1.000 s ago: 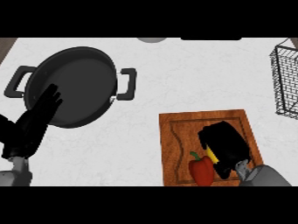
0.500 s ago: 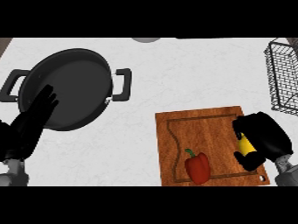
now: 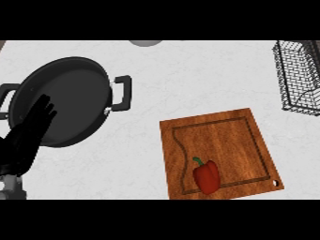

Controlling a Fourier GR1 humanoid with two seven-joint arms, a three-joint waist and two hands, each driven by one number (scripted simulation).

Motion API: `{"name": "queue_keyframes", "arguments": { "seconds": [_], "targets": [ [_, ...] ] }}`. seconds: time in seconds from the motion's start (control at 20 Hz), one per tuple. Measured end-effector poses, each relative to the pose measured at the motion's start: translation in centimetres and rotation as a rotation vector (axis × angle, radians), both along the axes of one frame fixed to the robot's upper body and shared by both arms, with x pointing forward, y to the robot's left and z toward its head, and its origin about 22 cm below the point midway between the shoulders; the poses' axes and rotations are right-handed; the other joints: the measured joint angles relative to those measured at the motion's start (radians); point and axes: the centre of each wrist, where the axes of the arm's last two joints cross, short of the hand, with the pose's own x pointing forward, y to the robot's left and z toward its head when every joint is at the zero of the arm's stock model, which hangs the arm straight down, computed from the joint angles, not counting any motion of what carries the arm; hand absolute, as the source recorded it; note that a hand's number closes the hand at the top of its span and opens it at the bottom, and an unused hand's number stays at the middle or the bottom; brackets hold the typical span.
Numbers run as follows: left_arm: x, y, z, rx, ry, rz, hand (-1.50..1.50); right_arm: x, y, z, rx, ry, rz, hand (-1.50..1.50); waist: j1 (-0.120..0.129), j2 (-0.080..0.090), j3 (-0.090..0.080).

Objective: Pick the lemon from the cutting board and place it in the tiered basket

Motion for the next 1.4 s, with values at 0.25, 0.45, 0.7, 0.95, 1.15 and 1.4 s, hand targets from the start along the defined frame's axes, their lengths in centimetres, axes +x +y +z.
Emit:
{"name": "queue_keyframes", "arguments": {
  "seconds": [0.25,0.45,0.7,0.95,1.15,1.4],
  "targets": [
    [-0.3,0.0,-0.3,-0.002,0.003,-0.001,0.0,-0.9,-5.2,4.1,0.234,-0.203,0.039,1.5,0.01,-0.004,-0.001],
    [-0.4,-0.5,-0.4,-0.002,-0.003,-0.03,0.0,-3.0,-10.1,7.3,0.369,-0.28,0.101,1.5,0.037,0.001,-0.005],
    [0.1,-1.2,-0.2,0.005,-0.013,-0.064,0.0,-6.5,-15.2,11.0,0.462,-0.292,0.154,1.5,0.076,0.009,-0.01],
    [1.2,-2.0,0.5,0.004,-0.022,-0.107,0.0,-6.5,-16.5,13.1,0.474,-0.293,0.136,1.5,0.114,0.013,-0.013],
    [1.3,-2.6,0.7,0.006,-0.023,-0.121,0.0,-4.9,-16.1,13.8,0.48,-0.28,0.145,1.5,0.127,0.013,-0.014],
    [1.7,-2.2,0.9,0.013,-0.018,-0.117,0.0,-1.4,-14.1,13.8,0.51,-0.246,0.173,1.5,0.125,0.01,-0.016]
  ]
}}
